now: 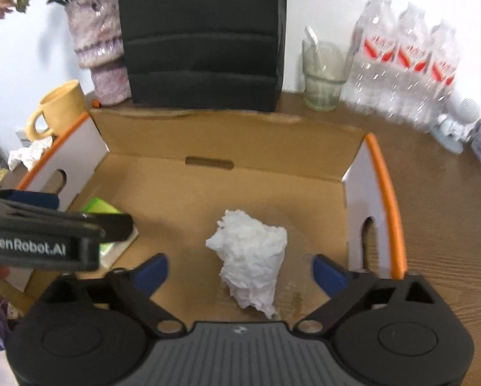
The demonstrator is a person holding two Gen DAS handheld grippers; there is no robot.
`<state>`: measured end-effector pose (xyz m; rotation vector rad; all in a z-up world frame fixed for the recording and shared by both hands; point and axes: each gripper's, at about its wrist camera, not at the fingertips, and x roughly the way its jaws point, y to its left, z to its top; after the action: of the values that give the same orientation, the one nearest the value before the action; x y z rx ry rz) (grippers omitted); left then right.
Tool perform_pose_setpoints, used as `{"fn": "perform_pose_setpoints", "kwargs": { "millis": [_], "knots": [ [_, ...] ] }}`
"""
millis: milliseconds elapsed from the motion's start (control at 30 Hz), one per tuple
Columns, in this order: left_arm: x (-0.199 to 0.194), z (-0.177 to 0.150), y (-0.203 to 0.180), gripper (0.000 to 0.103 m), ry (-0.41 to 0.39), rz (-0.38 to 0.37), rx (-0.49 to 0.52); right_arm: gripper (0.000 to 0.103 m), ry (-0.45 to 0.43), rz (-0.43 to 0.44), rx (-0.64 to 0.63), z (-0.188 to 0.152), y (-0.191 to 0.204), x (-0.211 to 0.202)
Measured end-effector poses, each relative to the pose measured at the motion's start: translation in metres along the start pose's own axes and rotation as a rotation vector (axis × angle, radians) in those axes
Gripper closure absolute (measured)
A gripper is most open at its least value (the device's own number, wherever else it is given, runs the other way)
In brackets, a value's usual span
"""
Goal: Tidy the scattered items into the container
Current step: 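Carry both items into the box and open both tools to release them, then grasp the red rose with the left tool while the right tool grasps the blue wrapper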
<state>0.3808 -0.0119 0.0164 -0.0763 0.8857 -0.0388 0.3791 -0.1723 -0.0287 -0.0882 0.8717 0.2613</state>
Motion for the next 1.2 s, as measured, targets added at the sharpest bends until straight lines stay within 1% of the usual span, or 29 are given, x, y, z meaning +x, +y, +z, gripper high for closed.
{"fn": "perform_pose_setpoints", "kwargs": {
  "millis": [100,167,267,400,533,667,867,967,1100,1200],
  "knots": [
    [-0.029,-0.002,0.006,0.0,-0.074,-0.018,-0.019,0.0,-0.055,0.011,0.002,-0.003,-0.003,-0.026],
    [-0.05,-0.007,0.011,0.0,-0.12,-0.027,-0.033,0.0,-0.107,0.026,0.01,-0.008,-0.007,-0.048],
    [-0.086,-0.027,0.018,0.0,-0.205,-0.043,-0.036,0.0,-0.201,0.042,0.009,-0.026,-0.012,-0.087],
    [-0.129,-0.072,0.028,0.0,-0.317,-0.055,-0.022,0.0,-0.304,0.053,-0.008,-0.067,-0.012,-0.133],
    [-0.152,-0.123,0.033,0.0,-0.374,-0.06,0.009,0.0,-0.36,0.028,-0.023,-0.119,-0.007,-0.158],
    [-0.158,-0.171,0.036,0.0,-0.387,-0.059,0.005,0.0,-0.374,0.01,-0.007,-0.167,-0.002,-0.163],
    [-0.154,-0.215,0.046,0.0,-0.36,-0.074,-0.094,0.0,-0.349,0.036,0.046,-0.218,0.007,-0.156],
    [-0.152,-0.226,0.047,0.0,-0.346,-0.082,-0.107,0.0,-0.33,0.051,0.044,-0.23,0.013,-0.153],
    [-0.154,-0.233,0.041,0.0,-0.353,-0.062,-0.062,0.0,-0.334,0.047,0.018,-0.236,0.022,-0.152],
    [-0.15,-0.234,0.038,0.0,-0.334,-0.046,-0.044,0.0,-0.336,0.039,0.01,-0.237,0.025,-0.151]
  ]
}}
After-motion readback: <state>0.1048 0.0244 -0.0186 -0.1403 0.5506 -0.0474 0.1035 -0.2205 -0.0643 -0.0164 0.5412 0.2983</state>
